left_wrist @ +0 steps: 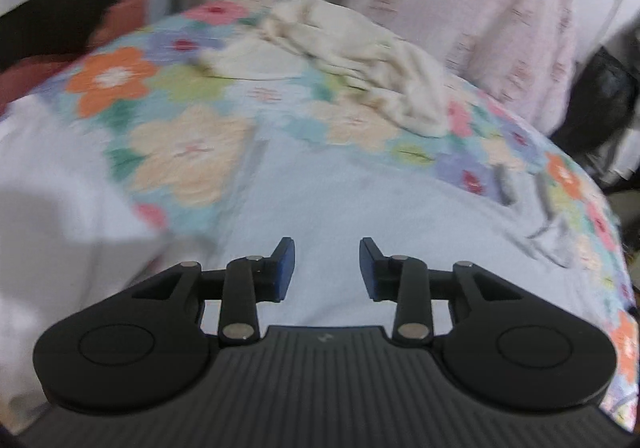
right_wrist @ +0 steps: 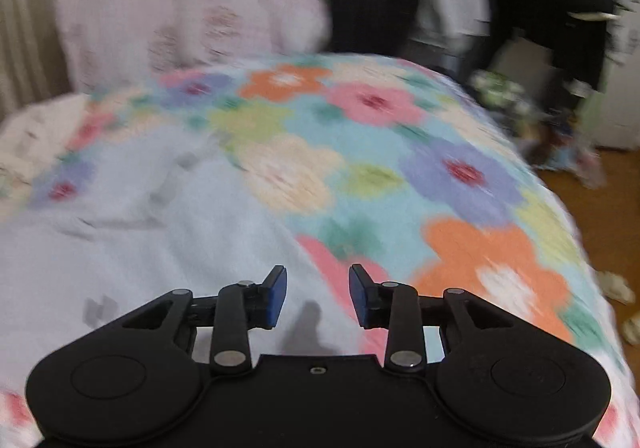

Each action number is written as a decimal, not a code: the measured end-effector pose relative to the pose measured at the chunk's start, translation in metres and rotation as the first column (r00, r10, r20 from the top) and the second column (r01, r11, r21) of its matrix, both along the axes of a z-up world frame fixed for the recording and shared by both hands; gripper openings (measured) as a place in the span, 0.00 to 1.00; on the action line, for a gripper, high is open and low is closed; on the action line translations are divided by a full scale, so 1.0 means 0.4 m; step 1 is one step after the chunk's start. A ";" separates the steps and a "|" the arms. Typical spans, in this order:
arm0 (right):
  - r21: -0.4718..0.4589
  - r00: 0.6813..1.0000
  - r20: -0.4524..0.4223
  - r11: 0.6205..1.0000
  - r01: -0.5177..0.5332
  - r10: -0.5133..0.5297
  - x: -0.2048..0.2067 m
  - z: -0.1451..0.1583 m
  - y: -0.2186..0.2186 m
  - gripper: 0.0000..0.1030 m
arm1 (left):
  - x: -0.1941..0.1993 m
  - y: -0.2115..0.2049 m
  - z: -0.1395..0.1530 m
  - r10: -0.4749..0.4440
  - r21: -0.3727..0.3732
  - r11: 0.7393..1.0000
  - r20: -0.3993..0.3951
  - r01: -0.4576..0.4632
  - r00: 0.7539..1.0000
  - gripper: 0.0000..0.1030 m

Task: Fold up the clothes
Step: 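Move the right gripper to the sweatshirt edge and close on it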

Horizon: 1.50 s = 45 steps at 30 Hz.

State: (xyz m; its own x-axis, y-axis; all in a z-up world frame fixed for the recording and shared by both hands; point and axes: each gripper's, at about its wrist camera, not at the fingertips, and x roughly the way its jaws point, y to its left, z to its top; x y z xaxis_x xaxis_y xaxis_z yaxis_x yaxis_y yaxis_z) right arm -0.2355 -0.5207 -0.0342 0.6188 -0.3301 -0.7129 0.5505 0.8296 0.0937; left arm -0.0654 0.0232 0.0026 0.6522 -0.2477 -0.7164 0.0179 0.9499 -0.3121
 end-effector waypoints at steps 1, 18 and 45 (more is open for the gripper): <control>0.026 0.999 0.016 0.998 -0.049 0.049 0.036 0.010 -0.004 0.38 | 0.025 -0.025 0.002 -0.041 -0.017 0.999 -0.003 0.041 0.999 0.33; -0.007 0.890 -0.270 0.923 -0.384 0.368 0.731 -0.106 0.003 0.54 | 0.413 -0.741 -0.231 -0.514 -0.102 0.857 -0.103 0.505 0.852 0.35; 0.526 0.986 -0.047 0.843 -0.111 0.160 0.454 -0.107 -0.105 0.59 | 0.382 -0.772 -0.241 -0.665 -0.023 0.745 0.042 0.666 0.746 0.38</control>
State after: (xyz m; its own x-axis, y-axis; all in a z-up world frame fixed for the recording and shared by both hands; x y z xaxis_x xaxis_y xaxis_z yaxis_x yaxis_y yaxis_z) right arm -0.0540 -0.5627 -0.0771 0.5590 0.1869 -0.8078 0.4619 0.7389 0.4906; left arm 0.0873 -0.2857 -0.0937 0.3329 -0.6511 -0.6821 0.6511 0.6819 -0.3332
